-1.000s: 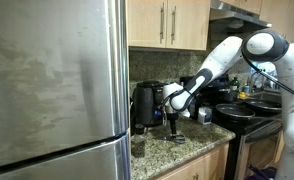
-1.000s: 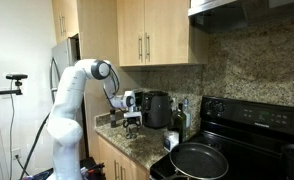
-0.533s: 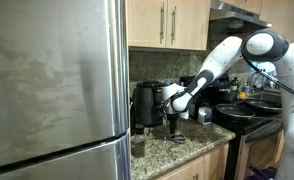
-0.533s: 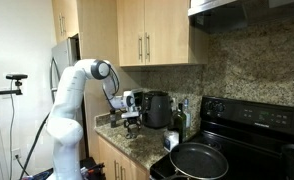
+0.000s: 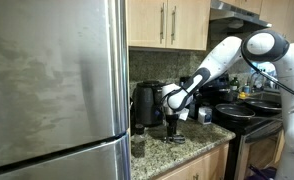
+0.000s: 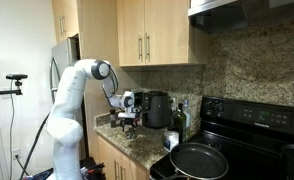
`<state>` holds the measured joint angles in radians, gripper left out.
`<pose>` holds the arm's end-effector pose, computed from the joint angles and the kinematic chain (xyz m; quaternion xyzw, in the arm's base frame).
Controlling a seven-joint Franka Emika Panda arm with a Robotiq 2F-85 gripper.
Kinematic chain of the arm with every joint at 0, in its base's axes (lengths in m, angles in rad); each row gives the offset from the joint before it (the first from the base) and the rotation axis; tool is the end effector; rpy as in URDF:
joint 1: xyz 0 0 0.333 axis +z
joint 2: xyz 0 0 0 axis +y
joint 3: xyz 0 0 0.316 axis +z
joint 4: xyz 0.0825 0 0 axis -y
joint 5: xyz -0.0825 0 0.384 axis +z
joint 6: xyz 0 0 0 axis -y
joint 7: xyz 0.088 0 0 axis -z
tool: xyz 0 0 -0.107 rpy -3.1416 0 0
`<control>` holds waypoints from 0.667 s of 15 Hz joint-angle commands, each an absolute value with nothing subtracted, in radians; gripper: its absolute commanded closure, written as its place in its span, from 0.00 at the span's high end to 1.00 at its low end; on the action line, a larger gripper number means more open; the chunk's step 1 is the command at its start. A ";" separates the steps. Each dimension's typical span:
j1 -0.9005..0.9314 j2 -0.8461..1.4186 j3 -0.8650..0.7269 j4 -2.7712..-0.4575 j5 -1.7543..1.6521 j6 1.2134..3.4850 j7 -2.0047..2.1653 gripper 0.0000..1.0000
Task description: Pick up the pair of scissors
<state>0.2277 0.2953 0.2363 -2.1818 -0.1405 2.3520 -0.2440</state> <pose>0.4902 0.2436 0.2471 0.9182 0.3919 -0.0550 0.0188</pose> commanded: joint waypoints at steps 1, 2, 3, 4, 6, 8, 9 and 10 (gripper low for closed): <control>0.203 0.299 0.259 -2.202 -0.072 2.481 -0.310 1.00; 0.205 0.298 0.256 -2.204 -0.069 2.503 -0.304 1.00; 0.199 0.302 0.264 -2.206 -0.050 2.531 -0.326 1.00; 0.220 0.297 0.248 -2.187 -0.087 2.472 -0.279 1.00; 0.218 0.297 0.251 -2.190 -0.073 2.495 -0.290 1.00; 0.218 0.297 0.252 -2.191 -0.072 2.501 -0.291 1.00; 0.221 0.293 0.247 -2.188 -0.075 2.459 -0.273 1.00; 0.223 0.290 0.247 -2.187 -0.062 2.415 -0.249 1.00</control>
<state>0.2240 0.2966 0.2453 -2.1923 -0.0703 2.4950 -0.2875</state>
